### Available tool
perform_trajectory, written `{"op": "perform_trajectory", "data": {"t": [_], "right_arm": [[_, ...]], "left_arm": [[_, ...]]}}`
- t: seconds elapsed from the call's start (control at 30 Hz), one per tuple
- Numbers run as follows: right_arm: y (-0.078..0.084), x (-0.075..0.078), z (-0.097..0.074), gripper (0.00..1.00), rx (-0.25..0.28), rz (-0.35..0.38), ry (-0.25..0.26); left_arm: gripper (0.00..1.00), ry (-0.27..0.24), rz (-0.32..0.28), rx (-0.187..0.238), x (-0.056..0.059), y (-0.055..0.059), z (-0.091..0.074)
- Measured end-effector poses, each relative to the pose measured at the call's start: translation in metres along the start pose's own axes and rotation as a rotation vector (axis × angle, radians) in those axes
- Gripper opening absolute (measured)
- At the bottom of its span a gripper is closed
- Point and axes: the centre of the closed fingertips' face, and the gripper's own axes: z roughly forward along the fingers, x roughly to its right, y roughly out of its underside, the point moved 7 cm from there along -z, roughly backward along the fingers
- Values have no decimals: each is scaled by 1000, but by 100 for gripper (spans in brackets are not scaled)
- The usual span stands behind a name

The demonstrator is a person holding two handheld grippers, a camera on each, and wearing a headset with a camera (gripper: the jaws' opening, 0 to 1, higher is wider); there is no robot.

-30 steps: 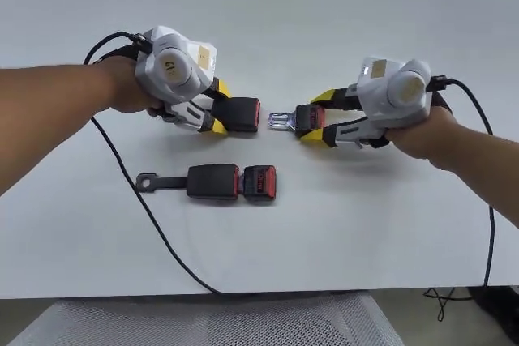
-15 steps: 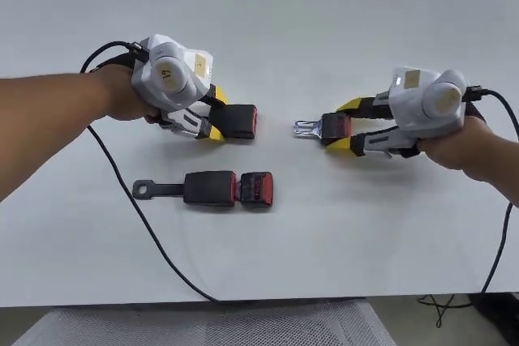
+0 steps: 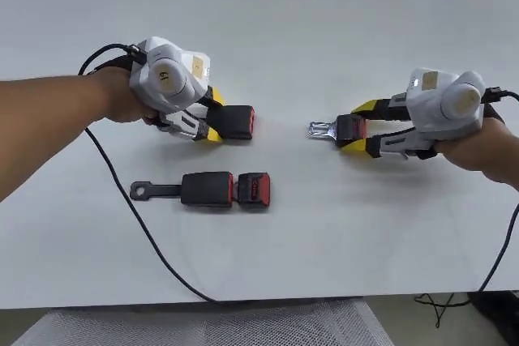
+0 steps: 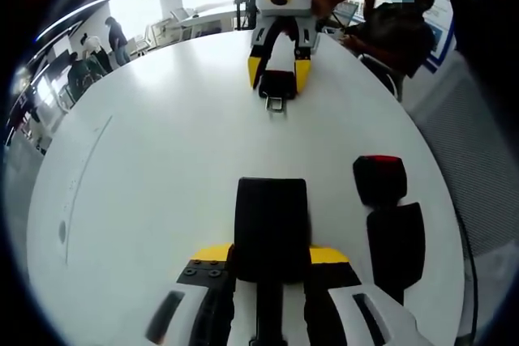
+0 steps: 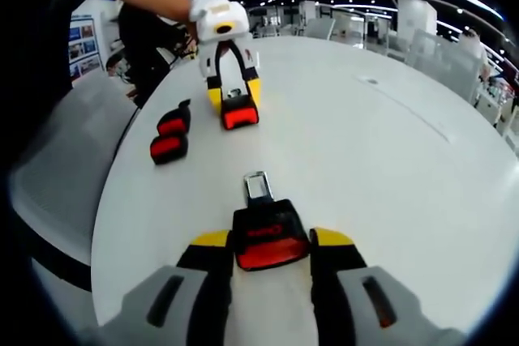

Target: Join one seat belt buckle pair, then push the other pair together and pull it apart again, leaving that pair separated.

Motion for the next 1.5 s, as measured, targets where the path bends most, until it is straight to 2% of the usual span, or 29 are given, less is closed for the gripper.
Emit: {"op": "perform_trajectory", "data": {"t": [0.27,0.77,1.17,1.27,1.3,1.33,1.37,1.4,1.47,1.5], "right_arm": [[9,4,-8,37,-10,15,7],[14,15,-15,37,-34,9,15],[12,16,-15,39,-47,-7,0],[9,16,-13,49,-42,22,-2],[9,16,-13,57,-47,33,7],[8,16,-13,61,-46,39,17],[6,15,-14,64,-37,41,24],[3,14,-15,65,-22,51,32],[1,14,-18,67,-9,50,65],[0,14,-19,70,-3,53,80]], "left_arm": [[33,-2,-3,-2,0,0,0],[33,-9,-9,2,0,1,-2],[33,-15,-6,-23,1,-1,-2],[34,-18,-8,-28,1,-2,-2],[36,-20,-14,-36,2,-3,-2],[41,5,-14,-47,6,-3,-3],[51,8,-12,-38,8,-4,-3],[57,5,-36,-1,10,-6,-4],[59,-41,-125,50,8,-9,-10],[59,-60,-157,60,7,-8,-14]]}}
